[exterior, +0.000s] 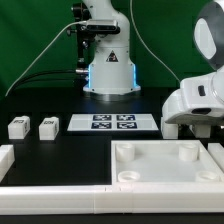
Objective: Assemble one leg
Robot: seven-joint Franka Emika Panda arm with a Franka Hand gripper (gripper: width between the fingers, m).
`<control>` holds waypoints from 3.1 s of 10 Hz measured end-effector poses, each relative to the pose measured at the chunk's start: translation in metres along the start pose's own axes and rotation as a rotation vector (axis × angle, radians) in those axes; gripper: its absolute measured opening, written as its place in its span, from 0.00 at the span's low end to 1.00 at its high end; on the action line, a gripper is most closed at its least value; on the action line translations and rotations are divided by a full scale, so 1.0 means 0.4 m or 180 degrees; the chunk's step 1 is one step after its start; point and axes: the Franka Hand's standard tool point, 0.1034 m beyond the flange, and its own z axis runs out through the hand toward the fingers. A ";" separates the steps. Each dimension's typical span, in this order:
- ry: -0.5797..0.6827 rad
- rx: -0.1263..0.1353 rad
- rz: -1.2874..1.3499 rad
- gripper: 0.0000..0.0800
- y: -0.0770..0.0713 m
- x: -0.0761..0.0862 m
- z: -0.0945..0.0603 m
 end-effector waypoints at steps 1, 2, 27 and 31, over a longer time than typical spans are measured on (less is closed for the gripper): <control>-0.0001 0.0002 0.0002 0.68 0.001 0.000 0.000; -0.0003 0.0002 0.0003 0.68 0.001 0.000 0.001; 0.1849 0.0183 -0.0259 0.37 0.071 -0.047 -0.159; 0.1912 0.0189 -0.0327 0.37 0.103 -0.027 -0.226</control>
Offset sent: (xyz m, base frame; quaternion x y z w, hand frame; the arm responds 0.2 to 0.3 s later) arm -0.0036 -0.0002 -0.0039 0.0098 -0.0064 0.0123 0.9999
